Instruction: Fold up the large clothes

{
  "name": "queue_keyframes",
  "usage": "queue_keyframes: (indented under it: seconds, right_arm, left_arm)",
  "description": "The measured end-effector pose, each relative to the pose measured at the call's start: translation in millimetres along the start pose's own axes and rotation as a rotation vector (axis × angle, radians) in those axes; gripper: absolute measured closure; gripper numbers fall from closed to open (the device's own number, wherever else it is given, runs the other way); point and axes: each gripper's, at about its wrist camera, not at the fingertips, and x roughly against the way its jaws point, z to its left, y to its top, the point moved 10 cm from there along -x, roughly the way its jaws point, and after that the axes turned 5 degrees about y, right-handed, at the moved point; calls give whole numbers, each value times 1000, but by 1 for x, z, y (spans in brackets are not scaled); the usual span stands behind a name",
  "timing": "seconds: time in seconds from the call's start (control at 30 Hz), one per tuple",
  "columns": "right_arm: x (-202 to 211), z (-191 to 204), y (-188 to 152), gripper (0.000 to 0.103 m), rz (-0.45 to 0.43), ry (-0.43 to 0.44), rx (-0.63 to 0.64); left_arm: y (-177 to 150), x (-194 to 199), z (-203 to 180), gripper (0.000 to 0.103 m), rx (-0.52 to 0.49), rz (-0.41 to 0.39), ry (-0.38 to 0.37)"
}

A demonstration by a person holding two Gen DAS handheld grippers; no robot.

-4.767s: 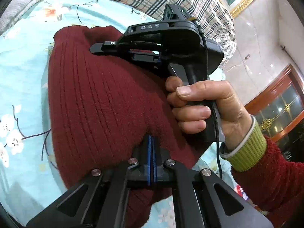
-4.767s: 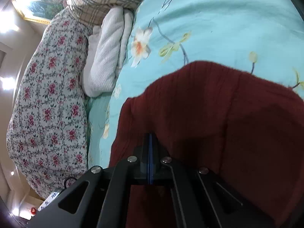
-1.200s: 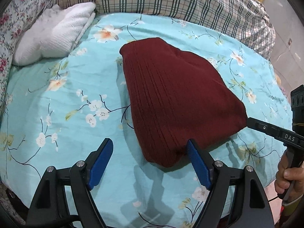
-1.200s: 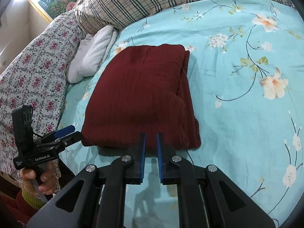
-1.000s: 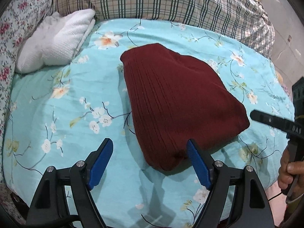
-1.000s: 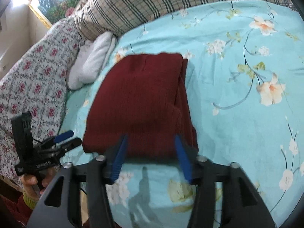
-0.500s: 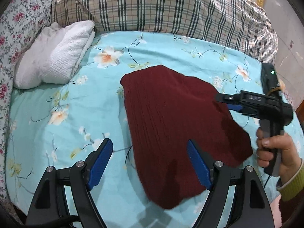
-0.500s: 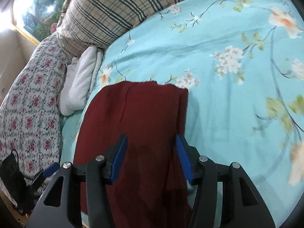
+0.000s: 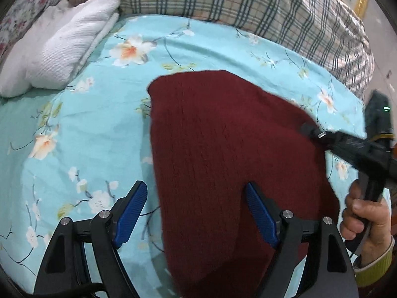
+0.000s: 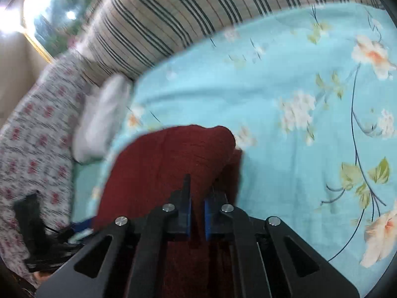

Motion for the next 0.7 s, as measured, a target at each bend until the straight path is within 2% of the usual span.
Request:
queue_keyframes:
  seconds: [0.03, 0.07, 0.2, 0.27, 0.3, 0.37, 0.47, 0.5, 0.57, 0.7]
  right_arm:
    - [-8, -7, -6, 91, 42, -21, -13]
    - [-8, -11, -9, 89, 47, -38, -26]
    - [30, 15, 1, 88, -69, -74, 70]
    - [45, 41, -4, 88, -93, -17, 132]
    - [46, 53, -11, 88, -78, 13, 169]
    - [37, 58, -26, 88, -19, 1, 212]
    - [9, 27, -53, 88, 95, -94, 198]
    - [5, 20, -58, 88, 109, -93, 175]
    - [5, 10, -61, 88, 73, -40, 114]
    - [4, 11, -61, 88, 76, -61, 136]
  left_arm:
    - [0, 0, -3, 21, -10, 0, 4]
    - [1, 0, -4, 21, -17, -1, 10]
    - [1, -2, -7, 21, -45, -9, 27]
    - [1, -2, -6, 21, -45, -12, 27]
    - [2, -3, -6, 21, -47, -14, 29]
    - [0, -3, -7, 21, -54, -18, 36]
    - [0, -4, -9, 21, -67, -21, 39]
    - [-1, -5, -10, 21, -71, -18, 35]
    - [-3, -5, -11, 20, -81, -7, 38]
    - [-3, -7, -10, 19, -79, -5, 40]
